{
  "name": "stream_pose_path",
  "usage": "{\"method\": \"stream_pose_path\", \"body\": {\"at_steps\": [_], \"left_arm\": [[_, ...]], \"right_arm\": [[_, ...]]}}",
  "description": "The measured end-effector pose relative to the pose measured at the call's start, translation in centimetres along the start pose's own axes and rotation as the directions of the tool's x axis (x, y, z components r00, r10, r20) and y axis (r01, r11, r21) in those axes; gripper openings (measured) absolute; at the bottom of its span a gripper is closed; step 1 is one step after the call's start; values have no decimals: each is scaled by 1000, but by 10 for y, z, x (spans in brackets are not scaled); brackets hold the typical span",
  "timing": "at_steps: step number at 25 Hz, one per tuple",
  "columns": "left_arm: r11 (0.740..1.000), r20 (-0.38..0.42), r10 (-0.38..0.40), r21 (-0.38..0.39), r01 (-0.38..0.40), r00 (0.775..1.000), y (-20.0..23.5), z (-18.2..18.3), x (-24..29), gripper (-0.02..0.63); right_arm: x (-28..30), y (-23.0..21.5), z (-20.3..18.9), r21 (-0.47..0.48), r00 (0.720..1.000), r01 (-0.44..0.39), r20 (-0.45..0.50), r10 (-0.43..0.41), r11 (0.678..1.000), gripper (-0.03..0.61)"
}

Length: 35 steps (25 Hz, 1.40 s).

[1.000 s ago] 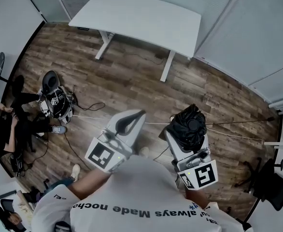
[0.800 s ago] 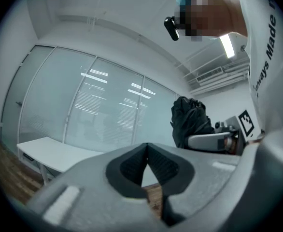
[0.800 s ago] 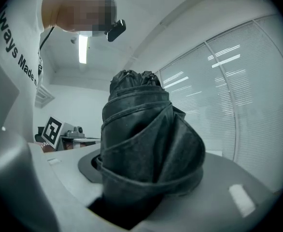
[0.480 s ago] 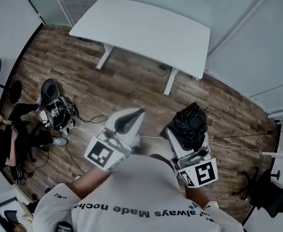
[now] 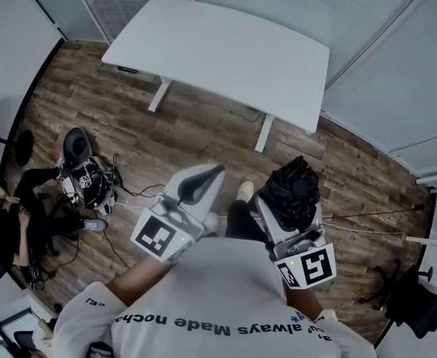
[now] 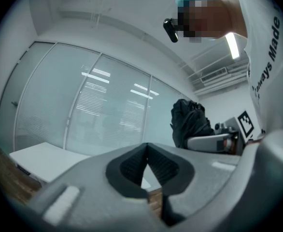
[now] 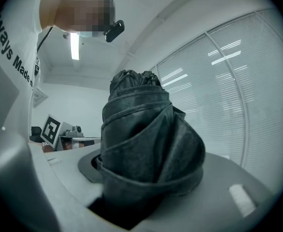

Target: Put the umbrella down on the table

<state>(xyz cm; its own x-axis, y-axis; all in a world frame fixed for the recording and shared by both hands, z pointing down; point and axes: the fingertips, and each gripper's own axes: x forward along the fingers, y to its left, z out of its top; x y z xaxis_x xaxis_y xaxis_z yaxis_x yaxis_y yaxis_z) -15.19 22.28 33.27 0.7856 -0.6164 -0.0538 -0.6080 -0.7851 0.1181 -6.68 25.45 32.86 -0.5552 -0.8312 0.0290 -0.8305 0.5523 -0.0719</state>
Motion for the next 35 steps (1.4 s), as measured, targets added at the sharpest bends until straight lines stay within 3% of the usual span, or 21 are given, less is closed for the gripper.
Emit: {"method": "stream_pose_path", "body": {"at_steps": [6,15,21,30,35], "left_arm": [[1000,-1,-7,3,7,1000,21,-4,76,2],[999,-1,-26,23,26,1000,43,7,242,2],[999,-11,-15,31,16,1000,50,0,322,2],[1000,-29,-22,16,22,999,72,-10,383,2],[999,-24,-37,25,38,999,105,-8,407,2]], "right_arm": [[26,-72,2,6,1000,12,20,-12,1000,258],[58,-230,26,2,999,32,39,-32,999,258],[67,-311,30,2,998,35,43,-35,999,258],[95,-371,25,37,999,40,29,-41,998,258],[132,-388,26,34,999,40,24,-40,999,258]]}}
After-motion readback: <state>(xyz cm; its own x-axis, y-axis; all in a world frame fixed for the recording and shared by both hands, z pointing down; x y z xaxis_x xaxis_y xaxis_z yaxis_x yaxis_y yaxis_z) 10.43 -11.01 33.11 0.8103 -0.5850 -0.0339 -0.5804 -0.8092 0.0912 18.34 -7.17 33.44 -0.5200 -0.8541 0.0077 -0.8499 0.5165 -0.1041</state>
